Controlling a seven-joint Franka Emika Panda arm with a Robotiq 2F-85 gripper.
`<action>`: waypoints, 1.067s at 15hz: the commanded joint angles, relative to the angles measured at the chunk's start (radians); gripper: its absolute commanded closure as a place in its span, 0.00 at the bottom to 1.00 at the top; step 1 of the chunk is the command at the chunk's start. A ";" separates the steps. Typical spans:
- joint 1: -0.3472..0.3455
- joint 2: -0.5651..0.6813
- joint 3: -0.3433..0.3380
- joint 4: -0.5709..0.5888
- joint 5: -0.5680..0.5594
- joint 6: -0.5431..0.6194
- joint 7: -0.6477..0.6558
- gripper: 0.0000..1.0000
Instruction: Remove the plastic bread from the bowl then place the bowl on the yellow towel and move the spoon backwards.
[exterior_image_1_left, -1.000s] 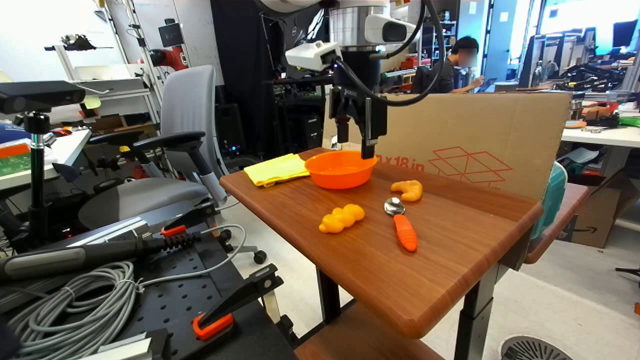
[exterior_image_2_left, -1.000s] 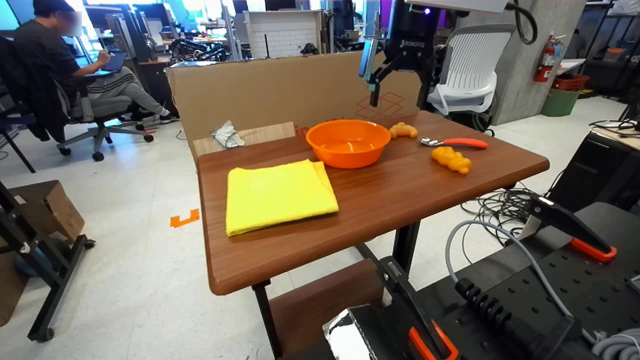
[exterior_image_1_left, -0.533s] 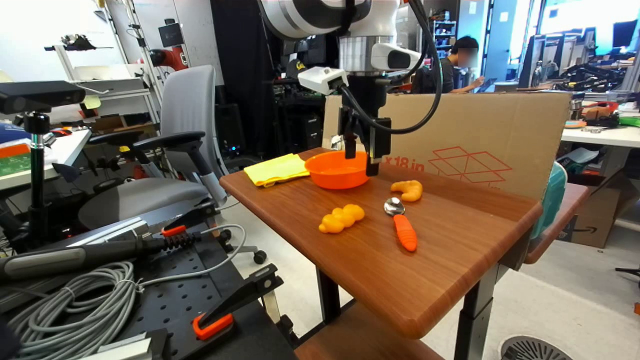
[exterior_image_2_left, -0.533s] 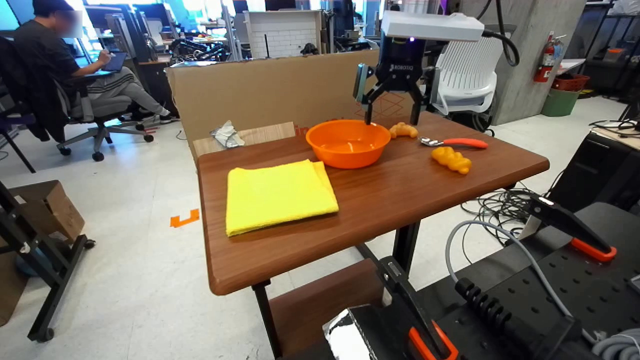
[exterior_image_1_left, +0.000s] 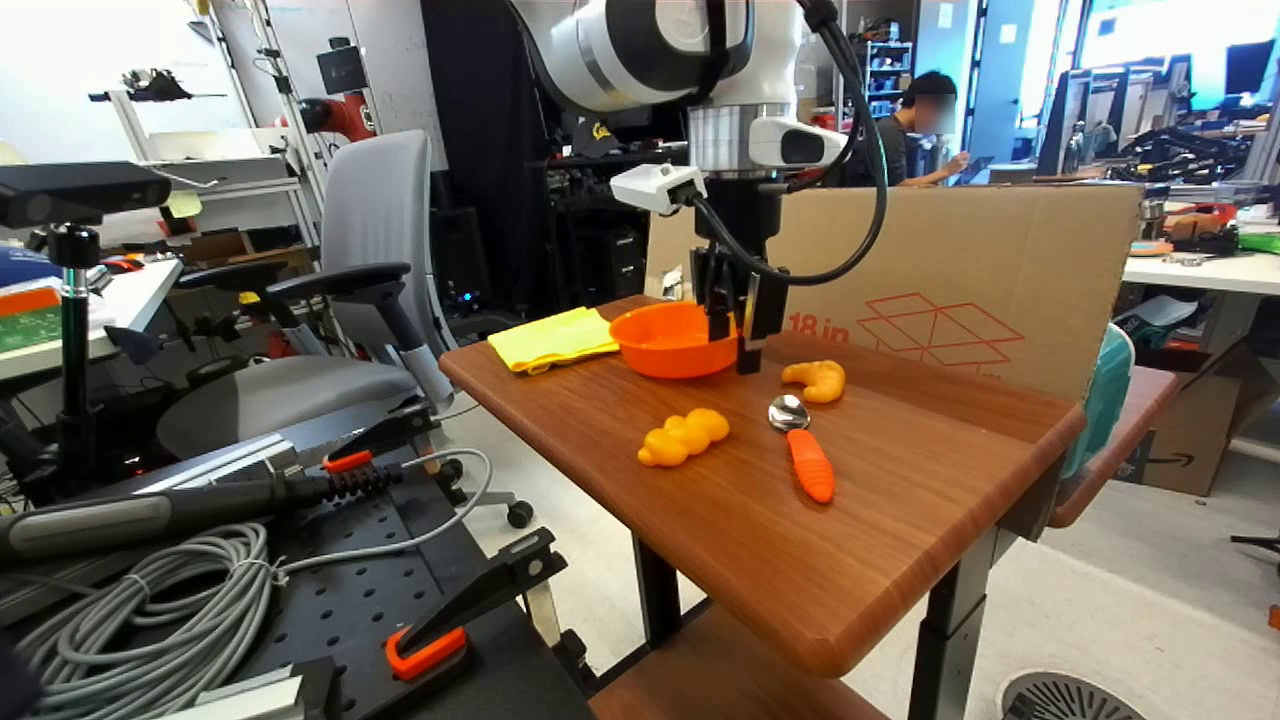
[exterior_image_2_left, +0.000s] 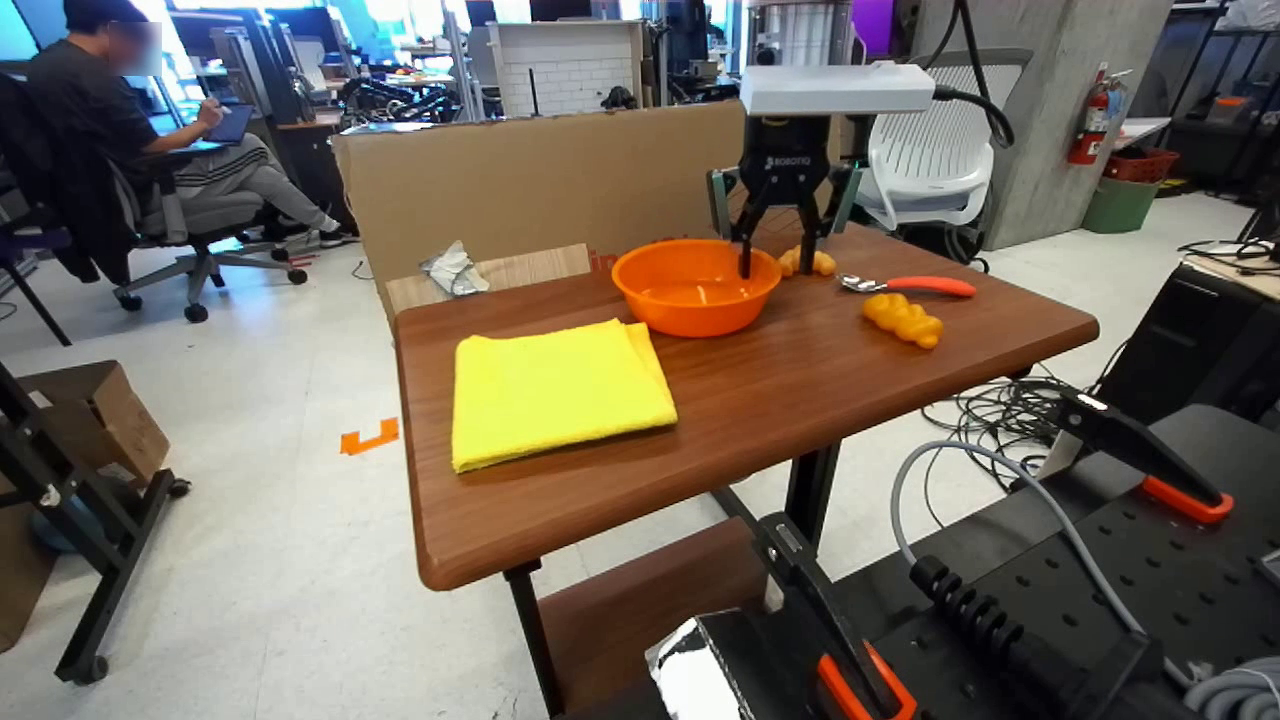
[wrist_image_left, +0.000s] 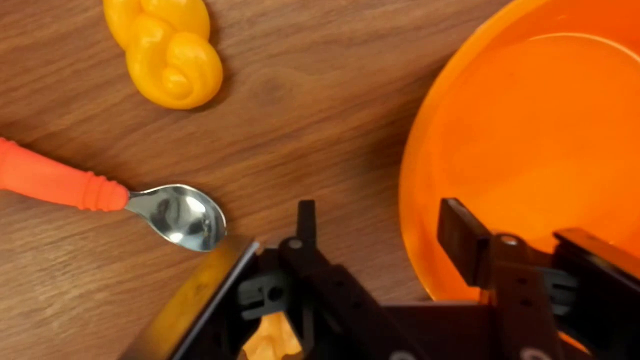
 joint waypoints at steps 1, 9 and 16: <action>0.024 0.029 -0.022 0.038 -0.031 -0.003 0.027 0.66; 0.015 0.018 -0.011 0.045 -0.027 -0.005 0.008 0.97; 0.001 -0.049 0.010 -0.016 -0.015 0.027 -0.046 0.98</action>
